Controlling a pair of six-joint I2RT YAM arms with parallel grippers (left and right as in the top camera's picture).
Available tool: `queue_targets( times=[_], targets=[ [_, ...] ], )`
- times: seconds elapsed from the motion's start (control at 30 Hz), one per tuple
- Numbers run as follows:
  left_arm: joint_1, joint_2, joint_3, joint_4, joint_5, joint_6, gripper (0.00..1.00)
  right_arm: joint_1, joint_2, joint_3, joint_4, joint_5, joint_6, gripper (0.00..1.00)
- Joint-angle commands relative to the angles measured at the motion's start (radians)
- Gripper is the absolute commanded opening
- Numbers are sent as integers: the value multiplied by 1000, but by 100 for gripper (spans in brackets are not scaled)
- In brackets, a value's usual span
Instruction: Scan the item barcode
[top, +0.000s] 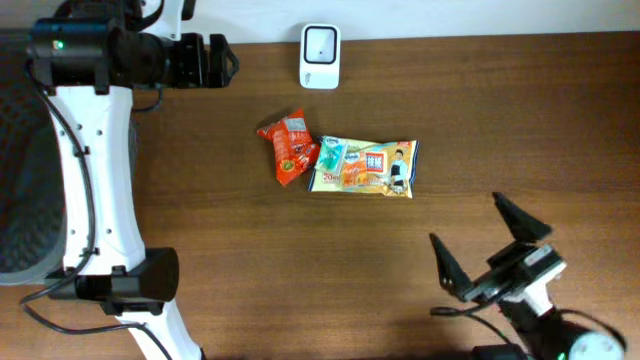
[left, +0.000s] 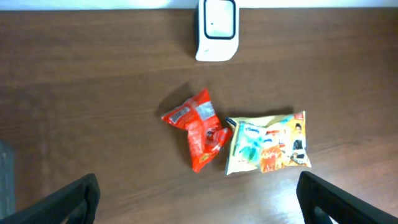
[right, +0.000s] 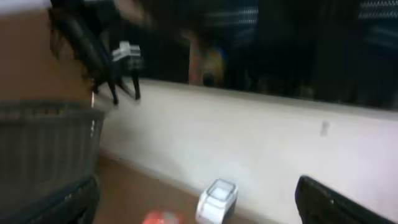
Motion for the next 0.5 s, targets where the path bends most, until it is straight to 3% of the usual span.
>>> queue_targets(
  times=[0.0,0.07,0.13,0.2,0.27,0.3,0.4,0.47],
  targets=[
    [-3,-11,6,4,9,20,99,-7,242,268,-257,0,-40,98],
    [-3,-11,6,3,9,20,99,-7,394,391,-318,-144,-34,98],
    [-3,-11,6,3,9,20,99,-7,499,417,-314,-410,-6,98],
    [-3,-11,6,3,9,20,99,-6,571,417,-249,-491,8,98],
    [-3,-11,6,3,9,20,99,-6,674,422,-113,-429,298,99],
    [-3,-11,6,3,9,20,99,-6,713,435,-89,-408,373,98],
    [-3,-11,6,3,9,20,99,-5,919,583,-143,-388,487,99],
    [-3,-11,6,3,9,20,99,18,1061,718,-294,-313,488,96]
  ],
)
